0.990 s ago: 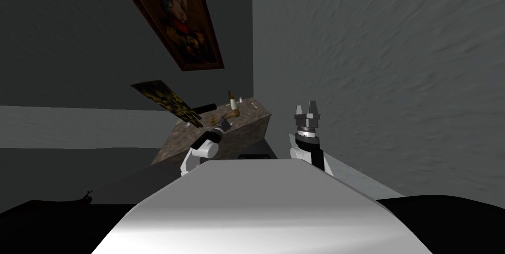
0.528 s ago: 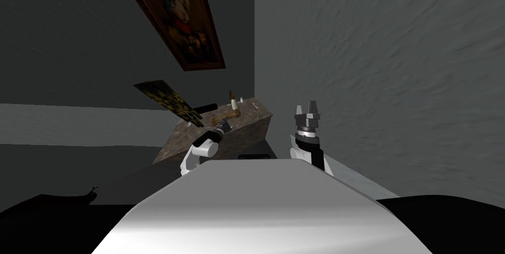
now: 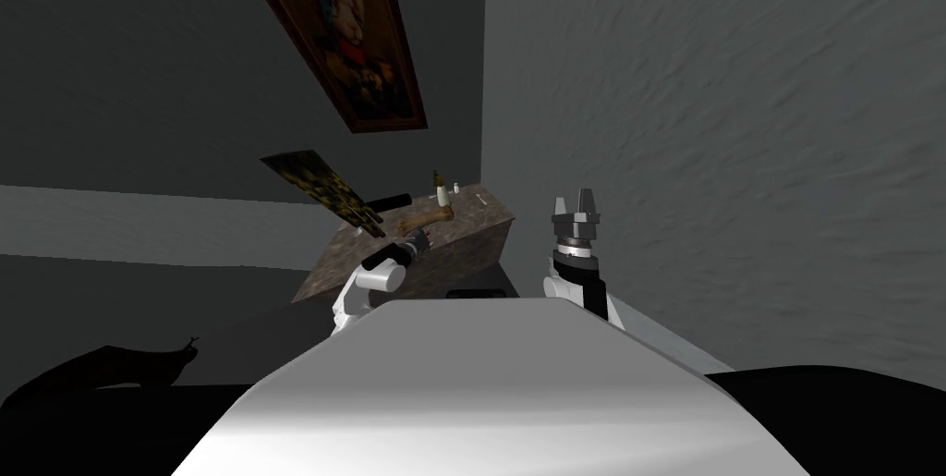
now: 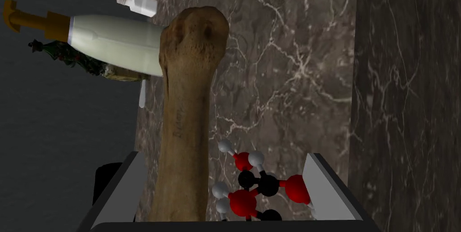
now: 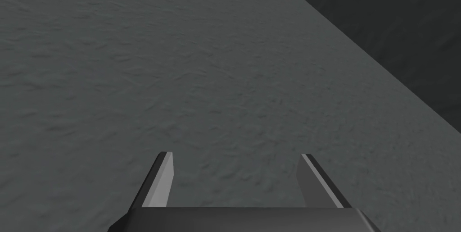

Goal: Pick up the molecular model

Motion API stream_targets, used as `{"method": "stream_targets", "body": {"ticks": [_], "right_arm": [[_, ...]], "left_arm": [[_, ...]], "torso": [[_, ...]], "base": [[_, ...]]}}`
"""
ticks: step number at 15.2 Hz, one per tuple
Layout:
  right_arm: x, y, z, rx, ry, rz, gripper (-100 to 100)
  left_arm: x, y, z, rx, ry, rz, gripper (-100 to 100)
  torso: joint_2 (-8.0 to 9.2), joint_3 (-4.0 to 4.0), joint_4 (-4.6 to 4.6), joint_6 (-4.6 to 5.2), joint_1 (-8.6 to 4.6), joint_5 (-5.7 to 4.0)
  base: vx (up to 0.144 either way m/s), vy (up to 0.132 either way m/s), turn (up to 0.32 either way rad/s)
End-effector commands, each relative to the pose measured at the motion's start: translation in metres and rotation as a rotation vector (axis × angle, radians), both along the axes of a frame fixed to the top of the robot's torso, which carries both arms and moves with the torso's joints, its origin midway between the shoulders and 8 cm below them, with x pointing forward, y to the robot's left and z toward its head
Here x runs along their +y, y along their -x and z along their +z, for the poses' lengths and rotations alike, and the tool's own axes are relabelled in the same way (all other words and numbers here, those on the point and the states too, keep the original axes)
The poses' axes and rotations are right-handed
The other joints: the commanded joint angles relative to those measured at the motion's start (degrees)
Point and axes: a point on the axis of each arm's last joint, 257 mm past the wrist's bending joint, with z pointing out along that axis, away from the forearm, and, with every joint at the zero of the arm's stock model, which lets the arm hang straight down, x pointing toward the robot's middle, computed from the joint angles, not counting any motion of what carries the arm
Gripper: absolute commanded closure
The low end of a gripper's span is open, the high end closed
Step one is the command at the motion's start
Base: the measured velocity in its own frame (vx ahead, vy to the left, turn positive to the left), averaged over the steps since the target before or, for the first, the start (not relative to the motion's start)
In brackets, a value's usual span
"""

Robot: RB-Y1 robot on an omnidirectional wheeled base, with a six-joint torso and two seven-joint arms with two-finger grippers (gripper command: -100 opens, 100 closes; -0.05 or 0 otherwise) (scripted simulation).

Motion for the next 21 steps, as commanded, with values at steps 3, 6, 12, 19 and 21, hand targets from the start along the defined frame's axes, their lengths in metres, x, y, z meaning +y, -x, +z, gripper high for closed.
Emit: {"method": "stream_targets", "body": {"ticks": [3, 6, 12, 19, 21], "right_arm": [[0.000, 0.000, 0.000, 0.000, 0.000, 0.000, 0], [0.000, 0.000, 0.000, 0.000, 0.000, 0.000, 0], [0.000, 0.000, 0.000, 0.000, 0.000, 0.000, 0], [0.000, 0.000, 0.000, 0.000, 0.000, 0.000, 0], [0.000, 0.000, 0.000, 0.000, 0.000, 0.000, 0]], "left_arm": [[0.015, 0.007, -0.018, 0.082, -0.030, 0.016, -100], [0.032, 0.011, -0.027, 0.135, -0.061, 0.038, -100], [0.058, 0.016, -0.035, 0.205, -0.107, 0.083, -100], [0.067, 0.010, -0.049, 0.216, -0.115, 0.102, -100], [0.066, 0.012, -0.046, 0.218, -0.115, 0.100, 100]], "torso": [[0.00, 0.00, 0.00, 0.00, 0.00, 0.00], [0.00, 0.00, 0.00, 0.01, 0.00, 0.00], [-0.05, -0.03, -0.01, 0.01, -0.03, 0.00], [-0.02, -0.07, -0.11, -0.05, 0.13, 0.08], [-0.03, -0.08, -0.12, -0.06, 0.20, 0.09]], "base": [[0.036, 0.002, 0.073], [0.041, 0.005, 0.080], [0.048, -0.002, 0.088], [0.027, -0.027, 0.017], [0.010, 0.001, -0.006]]}}
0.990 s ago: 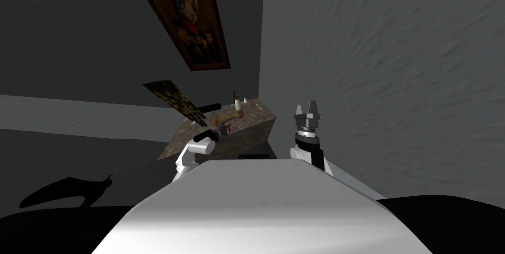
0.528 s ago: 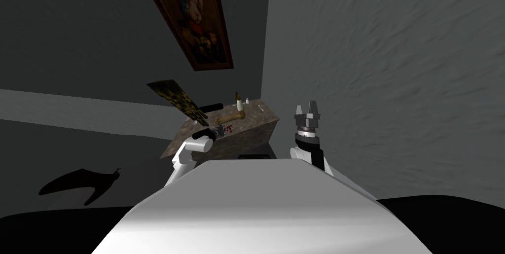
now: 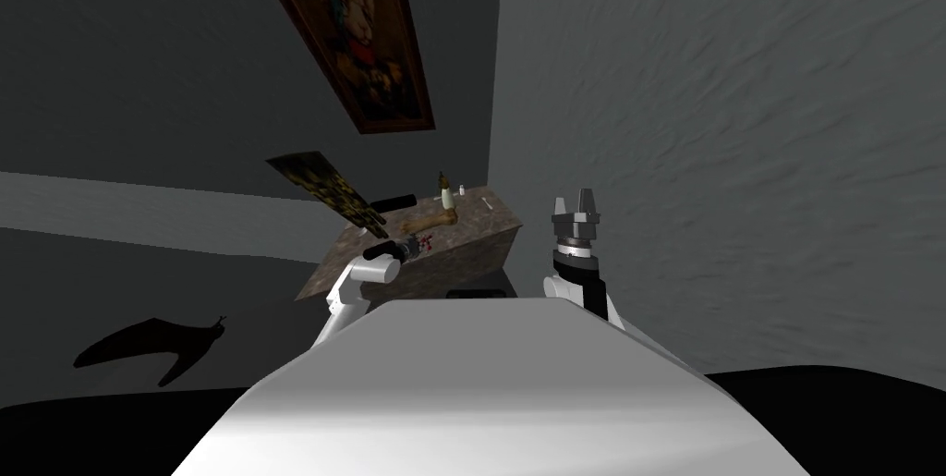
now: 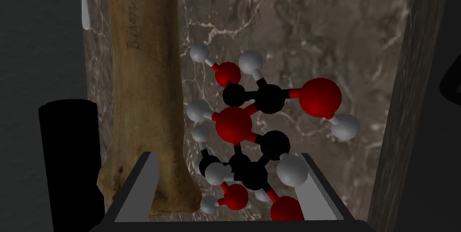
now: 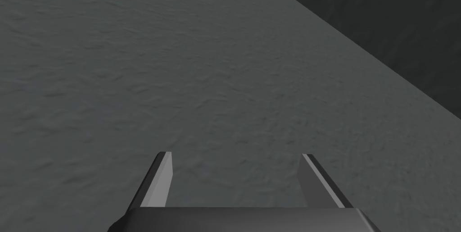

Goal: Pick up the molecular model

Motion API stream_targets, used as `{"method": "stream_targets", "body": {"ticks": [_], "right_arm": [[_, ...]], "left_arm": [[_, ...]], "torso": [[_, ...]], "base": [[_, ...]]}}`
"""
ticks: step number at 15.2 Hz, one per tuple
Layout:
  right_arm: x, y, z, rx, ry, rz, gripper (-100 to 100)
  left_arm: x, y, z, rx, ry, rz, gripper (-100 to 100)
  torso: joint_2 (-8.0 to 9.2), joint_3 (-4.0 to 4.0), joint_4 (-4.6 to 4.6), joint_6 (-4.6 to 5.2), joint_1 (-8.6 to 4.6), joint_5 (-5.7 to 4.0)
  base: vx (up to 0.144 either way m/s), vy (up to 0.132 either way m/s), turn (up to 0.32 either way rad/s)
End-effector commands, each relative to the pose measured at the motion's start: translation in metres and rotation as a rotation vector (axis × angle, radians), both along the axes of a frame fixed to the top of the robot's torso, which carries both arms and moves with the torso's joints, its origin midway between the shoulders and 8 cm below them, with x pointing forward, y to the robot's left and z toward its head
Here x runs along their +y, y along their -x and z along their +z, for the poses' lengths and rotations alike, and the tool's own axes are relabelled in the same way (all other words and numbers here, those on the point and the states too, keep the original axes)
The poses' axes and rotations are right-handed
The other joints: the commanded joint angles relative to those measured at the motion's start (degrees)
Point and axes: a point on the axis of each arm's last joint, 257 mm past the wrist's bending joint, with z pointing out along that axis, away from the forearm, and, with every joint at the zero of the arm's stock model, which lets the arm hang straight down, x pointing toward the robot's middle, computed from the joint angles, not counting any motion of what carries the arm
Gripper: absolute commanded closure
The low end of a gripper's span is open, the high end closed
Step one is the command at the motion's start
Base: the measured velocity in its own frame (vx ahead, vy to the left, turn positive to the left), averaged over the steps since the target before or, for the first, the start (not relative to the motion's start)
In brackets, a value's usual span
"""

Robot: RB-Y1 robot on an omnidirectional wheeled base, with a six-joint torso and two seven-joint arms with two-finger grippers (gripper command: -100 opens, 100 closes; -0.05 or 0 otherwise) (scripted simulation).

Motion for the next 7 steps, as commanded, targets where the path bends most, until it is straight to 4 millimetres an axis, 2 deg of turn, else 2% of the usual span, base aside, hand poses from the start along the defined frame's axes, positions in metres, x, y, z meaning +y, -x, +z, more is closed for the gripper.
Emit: {"method": "stream_targets", "body": {"ticks": [1, 7], "right_arm": [[0.000, 0.000, 0.000, 0.000, 0.000, 0.000, 0], [0.000, 0.000, 0.000, 0.000, 0.000, 0.000, 0]], "left_arm": [[0.000, 0.000, 0.000, 0.000, 0.000, 0.000, 100], [-0.001, 0.002, 0.006, -0.003, 0.000, -0.003, 100]], "torso": [[0.00, 0.00, 0.00, 0.00, 0.00, 0.00], [0.09, 0.03, -0.03, 0.09, 0.05, 0.01]], "base": [[0.000, 0.000, 0.000], [-0.009, 0.003, 0.016]]}}
